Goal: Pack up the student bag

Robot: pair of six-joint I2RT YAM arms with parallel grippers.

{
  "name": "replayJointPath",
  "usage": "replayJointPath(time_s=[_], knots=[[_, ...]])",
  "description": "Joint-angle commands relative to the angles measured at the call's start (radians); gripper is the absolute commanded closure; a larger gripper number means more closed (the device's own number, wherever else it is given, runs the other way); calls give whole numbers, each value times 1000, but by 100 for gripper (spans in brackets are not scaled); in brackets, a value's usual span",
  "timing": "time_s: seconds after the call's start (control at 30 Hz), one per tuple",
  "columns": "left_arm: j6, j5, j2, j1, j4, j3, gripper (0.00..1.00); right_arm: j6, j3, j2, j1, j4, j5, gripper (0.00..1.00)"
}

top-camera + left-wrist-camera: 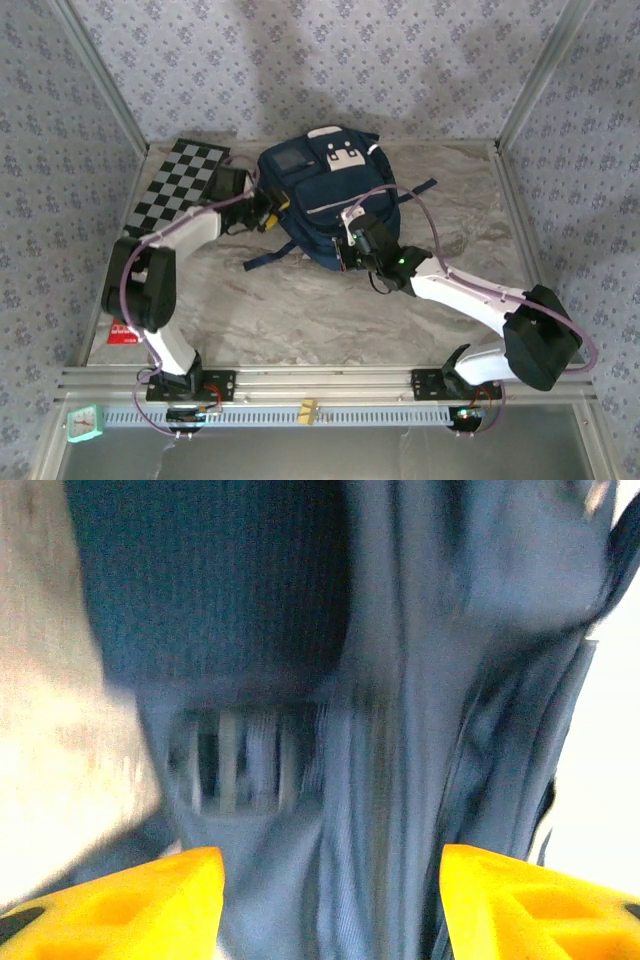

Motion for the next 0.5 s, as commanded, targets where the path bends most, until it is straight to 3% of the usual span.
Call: replayJointPath(time_s=[0.0,0.2,0.47], knots=[[-176,-112,-109,-110,123,-92,40,20,-8,2,-7,52,-25,100],[-336,-219,-84,-244,217,-111,42,13,-18,-1,-9,75,-34,100],[-427,-364,-59,-330,219,-115,63,-9,-18,6,-9,101,-43,100]])
